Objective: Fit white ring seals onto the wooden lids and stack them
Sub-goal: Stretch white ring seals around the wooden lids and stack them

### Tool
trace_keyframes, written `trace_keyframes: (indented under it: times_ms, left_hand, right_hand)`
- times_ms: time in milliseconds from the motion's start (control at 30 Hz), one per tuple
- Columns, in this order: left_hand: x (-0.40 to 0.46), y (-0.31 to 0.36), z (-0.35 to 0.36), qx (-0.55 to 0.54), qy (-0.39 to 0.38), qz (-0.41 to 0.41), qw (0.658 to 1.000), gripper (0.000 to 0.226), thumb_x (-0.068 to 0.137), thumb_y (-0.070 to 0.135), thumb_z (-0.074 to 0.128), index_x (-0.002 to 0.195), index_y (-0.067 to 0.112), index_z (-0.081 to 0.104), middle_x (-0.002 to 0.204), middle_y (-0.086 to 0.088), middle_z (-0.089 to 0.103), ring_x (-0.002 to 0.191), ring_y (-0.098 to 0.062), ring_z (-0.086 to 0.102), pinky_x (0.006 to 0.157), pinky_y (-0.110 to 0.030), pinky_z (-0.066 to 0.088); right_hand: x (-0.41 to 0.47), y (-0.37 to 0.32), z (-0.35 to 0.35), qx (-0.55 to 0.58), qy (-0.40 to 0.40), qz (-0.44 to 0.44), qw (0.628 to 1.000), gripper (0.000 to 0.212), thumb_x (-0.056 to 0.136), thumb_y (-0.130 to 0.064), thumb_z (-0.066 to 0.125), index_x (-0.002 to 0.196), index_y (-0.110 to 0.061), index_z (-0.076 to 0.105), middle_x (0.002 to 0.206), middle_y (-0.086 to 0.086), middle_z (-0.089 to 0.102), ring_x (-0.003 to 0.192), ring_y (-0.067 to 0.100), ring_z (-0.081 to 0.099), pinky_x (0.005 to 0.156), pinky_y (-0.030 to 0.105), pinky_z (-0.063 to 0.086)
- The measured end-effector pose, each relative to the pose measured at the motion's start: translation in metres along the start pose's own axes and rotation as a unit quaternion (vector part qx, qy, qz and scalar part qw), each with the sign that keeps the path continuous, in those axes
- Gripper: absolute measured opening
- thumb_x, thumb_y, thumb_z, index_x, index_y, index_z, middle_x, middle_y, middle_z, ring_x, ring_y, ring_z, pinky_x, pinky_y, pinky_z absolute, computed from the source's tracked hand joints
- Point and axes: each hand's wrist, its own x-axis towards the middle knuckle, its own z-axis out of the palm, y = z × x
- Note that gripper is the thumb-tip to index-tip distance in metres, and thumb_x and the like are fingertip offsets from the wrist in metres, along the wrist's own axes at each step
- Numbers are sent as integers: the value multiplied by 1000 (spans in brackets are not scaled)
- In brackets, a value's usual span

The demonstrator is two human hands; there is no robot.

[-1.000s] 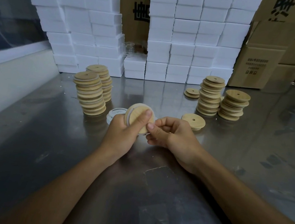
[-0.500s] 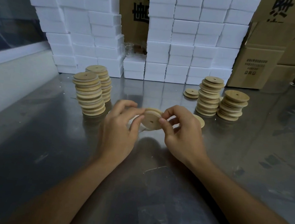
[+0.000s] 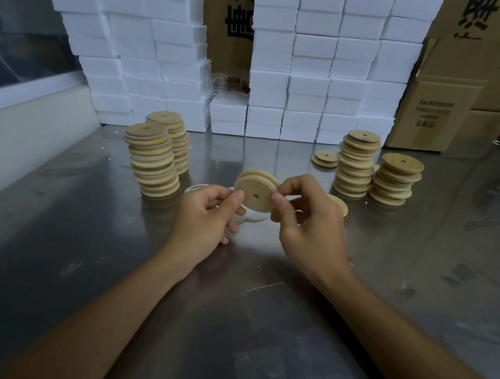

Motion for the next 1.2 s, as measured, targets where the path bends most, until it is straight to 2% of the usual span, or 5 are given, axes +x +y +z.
trace_keyframes:
  times_ms: [200,333,667,867,1200]
  left_hand:
    - [-1,1,-1,-38,-2,-34,999,9,91,3,65,82,5,65,64,1,72,47,-11,61,40,-20,44]
    - [-1,7,-6,-109,-4,-82,991,7,90,5,66,83,5,67,72,-4,74,51,-14,65,45,-18,44]
    - [-4,13,-2,-95,-14,-95,991,16,90,3,63,75,3,68,67,-10,71,48,-19,62,43,-22,43]
    - [3,15,-15,-98,110,-31,989,20,86,-1,61,67,3,63,50,-4,58,39,-16,52,40,-20,39]
    - [33,40,-63,-192,219,-23,956,22,91,13,64,69,12,62,53,3,59,39,-12,49,43,-22,38]
  right_hand:
    - [2,1,4,68,18,84,994,13,91,-14,69,84,-21,60,79,-2,68,71,22,70,68,48,58]
    - [4,-1,4,140,28,146,979,11,87,-16,74,83,-10,66,75,6,71,68,24,72,73,49,60]
    - [4,3,0,164,12,195,967,17,86,-14,73,87,2,68,71,5,69,57,8,65,55,23,54]
    - [2,7,1,78,-35,224,971,13,92,-25,67,87,-13,69,84,0,73,61,9,68,61,30,55]
    - [2,8,4,42,-54,223,972,15,93,-26,66,86,-14,69,75,-1,72,58,12,68,52,19,50]
